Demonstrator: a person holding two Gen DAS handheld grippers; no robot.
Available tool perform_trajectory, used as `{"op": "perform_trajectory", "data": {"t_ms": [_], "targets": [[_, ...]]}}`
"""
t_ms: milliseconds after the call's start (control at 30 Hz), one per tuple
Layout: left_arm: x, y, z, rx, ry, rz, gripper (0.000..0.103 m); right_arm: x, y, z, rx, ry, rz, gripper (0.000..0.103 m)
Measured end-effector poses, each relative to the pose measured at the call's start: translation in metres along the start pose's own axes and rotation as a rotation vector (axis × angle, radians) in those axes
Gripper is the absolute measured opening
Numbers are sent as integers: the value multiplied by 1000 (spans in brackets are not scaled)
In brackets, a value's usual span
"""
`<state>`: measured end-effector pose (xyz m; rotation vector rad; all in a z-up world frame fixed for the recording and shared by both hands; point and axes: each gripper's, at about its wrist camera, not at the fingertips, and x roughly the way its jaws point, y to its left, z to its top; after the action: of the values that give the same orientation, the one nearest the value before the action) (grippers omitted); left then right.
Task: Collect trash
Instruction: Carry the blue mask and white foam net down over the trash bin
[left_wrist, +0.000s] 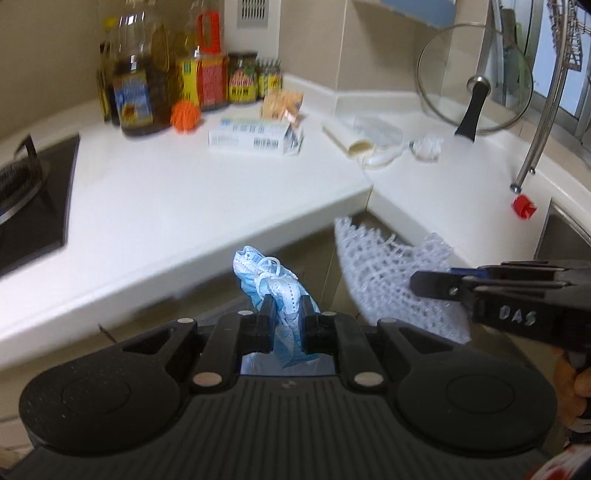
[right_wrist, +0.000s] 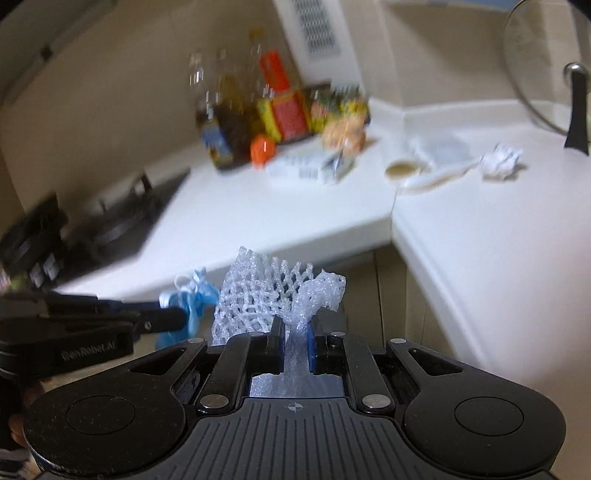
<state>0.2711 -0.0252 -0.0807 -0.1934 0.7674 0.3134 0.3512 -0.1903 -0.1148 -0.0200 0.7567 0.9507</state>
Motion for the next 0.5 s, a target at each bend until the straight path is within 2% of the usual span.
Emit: {"op": "perform_trajectory", "data": {"t_ms": [200, 367, 500], "targets": [[35, 12, -31, -10, 112, -41, 11, 40, 6, -37, -56, 123, -52, 12], [74, 20, -55, -18, 193, -77, 11, 77, -7, -70, -36, 219, -103, 12], [107, 21, -70, -7, 239, -121, 11, 104, -24, -93, -6, 257, -147, 12]]}}
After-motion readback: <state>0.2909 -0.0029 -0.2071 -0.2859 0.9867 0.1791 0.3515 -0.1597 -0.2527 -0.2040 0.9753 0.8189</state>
